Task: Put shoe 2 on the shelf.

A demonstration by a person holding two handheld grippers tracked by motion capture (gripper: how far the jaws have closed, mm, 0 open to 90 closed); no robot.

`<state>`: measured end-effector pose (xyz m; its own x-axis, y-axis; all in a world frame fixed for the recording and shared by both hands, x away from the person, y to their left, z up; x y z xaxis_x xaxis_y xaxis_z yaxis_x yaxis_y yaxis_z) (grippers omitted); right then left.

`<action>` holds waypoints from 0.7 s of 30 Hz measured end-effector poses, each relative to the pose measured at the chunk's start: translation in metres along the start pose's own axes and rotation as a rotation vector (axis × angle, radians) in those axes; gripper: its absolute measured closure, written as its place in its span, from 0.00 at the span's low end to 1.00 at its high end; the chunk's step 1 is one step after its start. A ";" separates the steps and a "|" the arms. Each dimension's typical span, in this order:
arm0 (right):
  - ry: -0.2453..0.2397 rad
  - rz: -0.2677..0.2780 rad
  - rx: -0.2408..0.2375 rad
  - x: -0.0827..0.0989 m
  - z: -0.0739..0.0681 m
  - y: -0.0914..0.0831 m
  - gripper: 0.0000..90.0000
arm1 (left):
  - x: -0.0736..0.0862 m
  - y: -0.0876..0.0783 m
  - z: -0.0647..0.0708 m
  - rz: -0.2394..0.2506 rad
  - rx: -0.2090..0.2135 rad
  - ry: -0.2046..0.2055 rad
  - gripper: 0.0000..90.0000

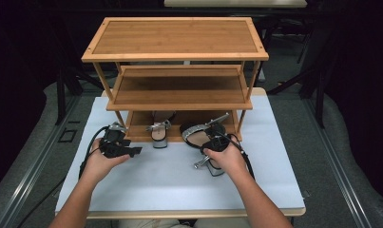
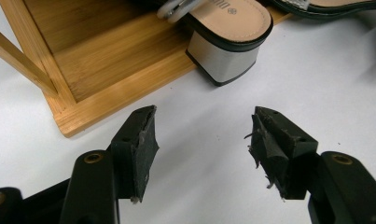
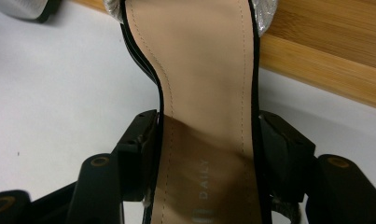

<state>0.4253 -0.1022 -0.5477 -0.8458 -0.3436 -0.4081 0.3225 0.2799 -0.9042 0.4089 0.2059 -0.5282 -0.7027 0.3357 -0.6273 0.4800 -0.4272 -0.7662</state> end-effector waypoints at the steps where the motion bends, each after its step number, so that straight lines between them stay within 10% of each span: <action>1: 0.000 0.002 0.001 -0.001 0.000 0.002 0.46 | 0.000 0.000 0.000 0.000 0.000 0.000 0.45; 10: -0.024 -0.001 -0.004 0.000 -0.002 0.003 0.44 | 0.000 0.000 -0.001 0.001 -0.002 -0.002 0.45; 21: -0.149 0.149 0.003 0.005 -0.010 -0.047 0.43 | 0.001 0.002 -0.002 -0.004 0.001 -0.007 0.45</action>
<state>0.4011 -0.1082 -0.5058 -0.7164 -0.4272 -0.5516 0.4412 0.3351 -0.8325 0.4101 0.2069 -0.5302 -0.7079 0.3316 -0.6237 0.4768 -0.4270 -0.7683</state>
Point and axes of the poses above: each handheld gripper's, and its own axes: y roughly forward along the jaws, x roughly out of its underside, z roughly to its right, the point moved 5 cm from there along y, roughly forward along the jaws, and after that the axes turned 5 degrees about -y, right-handed, at the moved point
